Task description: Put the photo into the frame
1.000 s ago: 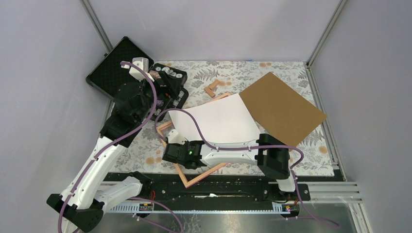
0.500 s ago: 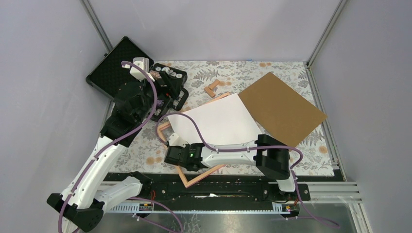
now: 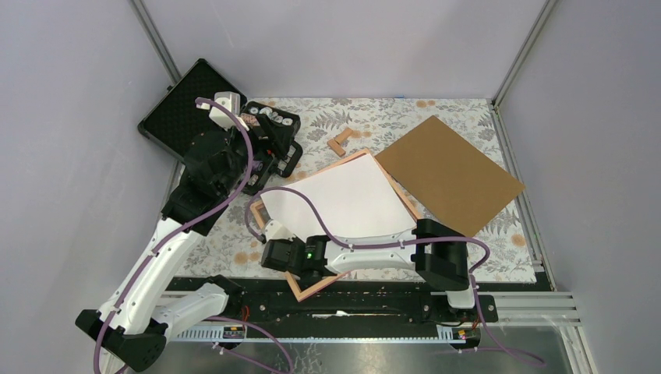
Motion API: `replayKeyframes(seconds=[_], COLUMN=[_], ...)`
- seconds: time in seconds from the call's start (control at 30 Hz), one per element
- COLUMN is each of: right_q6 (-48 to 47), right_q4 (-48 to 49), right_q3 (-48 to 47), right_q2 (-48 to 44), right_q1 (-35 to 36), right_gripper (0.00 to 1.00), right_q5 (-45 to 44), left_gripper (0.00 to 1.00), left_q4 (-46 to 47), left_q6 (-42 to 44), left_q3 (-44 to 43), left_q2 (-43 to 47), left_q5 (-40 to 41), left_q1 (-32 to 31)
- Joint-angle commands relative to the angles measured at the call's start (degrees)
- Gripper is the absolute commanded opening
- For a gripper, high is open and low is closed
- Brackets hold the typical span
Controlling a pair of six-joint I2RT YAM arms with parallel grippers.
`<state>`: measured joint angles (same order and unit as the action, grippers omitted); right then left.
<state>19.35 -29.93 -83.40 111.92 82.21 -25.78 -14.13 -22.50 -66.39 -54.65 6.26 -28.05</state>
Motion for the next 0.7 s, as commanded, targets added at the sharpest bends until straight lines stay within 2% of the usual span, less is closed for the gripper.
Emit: replayKeyframes(seconds=[0.0,0.67], right_q6=[-1.05,-5.75], right_q4=[1.84,7.0], right_q3=[-0.21,5.53], right_q2=[-2.67,-5.16], right_q1=[0.58,0.84], right_gripper=[0.0,0.0], right_q5=[0.59,3.34], left_gripper=[0.89,0.89], left_q4=[2.09,2.11], left_q6=[-0.35,-0.35], left_q3=[-0.88,-0.87], left_q2=[0.09,-0.27], left_q5=[-0.69,-0.72], left_q1=[0.29,0.28])
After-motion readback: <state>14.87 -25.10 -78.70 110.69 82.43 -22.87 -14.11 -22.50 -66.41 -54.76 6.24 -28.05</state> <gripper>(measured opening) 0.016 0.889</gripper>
